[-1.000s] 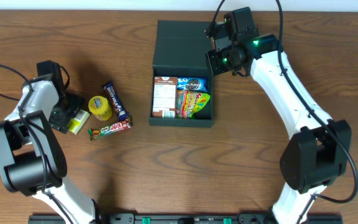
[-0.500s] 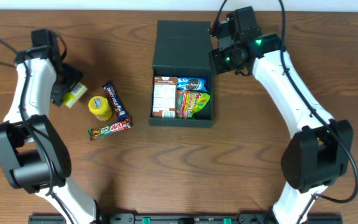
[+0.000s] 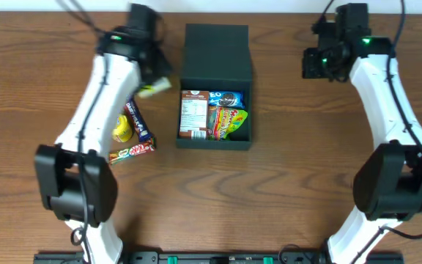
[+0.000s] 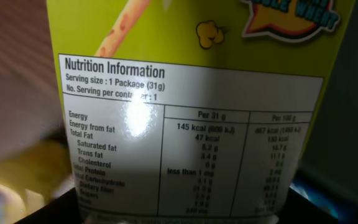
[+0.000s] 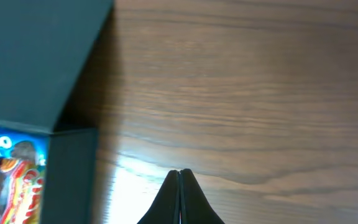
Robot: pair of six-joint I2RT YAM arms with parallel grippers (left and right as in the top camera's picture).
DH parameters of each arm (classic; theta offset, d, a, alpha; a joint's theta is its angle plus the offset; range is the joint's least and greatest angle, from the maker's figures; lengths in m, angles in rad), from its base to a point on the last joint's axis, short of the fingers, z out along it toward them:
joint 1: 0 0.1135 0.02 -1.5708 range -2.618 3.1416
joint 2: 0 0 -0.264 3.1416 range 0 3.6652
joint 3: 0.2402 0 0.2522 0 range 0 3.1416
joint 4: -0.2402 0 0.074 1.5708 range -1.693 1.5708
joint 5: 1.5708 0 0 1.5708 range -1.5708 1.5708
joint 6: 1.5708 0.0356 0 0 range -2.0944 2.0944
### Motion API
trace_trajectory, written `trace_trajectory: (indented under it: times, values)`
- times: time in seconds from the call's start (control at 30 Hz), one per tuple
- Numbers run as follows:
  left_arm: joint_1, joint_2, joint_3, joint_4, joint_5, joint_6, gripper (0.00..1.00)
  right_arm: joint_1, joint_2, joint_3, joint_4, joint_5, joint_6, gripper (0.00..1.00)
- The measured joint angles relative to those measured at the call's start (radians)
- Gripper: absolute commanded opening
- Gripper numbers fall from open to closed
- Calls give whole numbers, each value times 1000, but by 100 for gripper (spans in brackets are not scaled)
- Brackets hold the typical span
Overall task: Pack container
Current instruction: 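Carry the yellow-green Pocky box into the green box's left side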
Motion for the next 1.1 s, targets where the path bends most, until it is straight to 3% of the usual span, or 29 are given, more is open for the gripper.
trace_trajectory:
  times: [0.17,0.33,0.53,0.9,0.97,1.07,1.1]
  values:
    - [-167,3,0,-13,11,25,68,-48,0,0,2,0,0,2]
    - [-243,51,0,-20,11,66,68,-69,0,0,2,0,0,1]
    - [-245,161,0,-53,27,125,66,-72,0,0,2,0,0,1]
    - [-245,166,13,-133,44,133,68,-73,0,0,-4,0,-1,1]
    - [-245,167,13,-152,60,135,73,-73,0,0,-3,0,0,2]
    - [-245,171,13,-171,79,146,97,-73,0,0,-3,0,0,1]
    - [-246,175,13,-171,95,146,96,-73,0,0,-4,0,0,2]
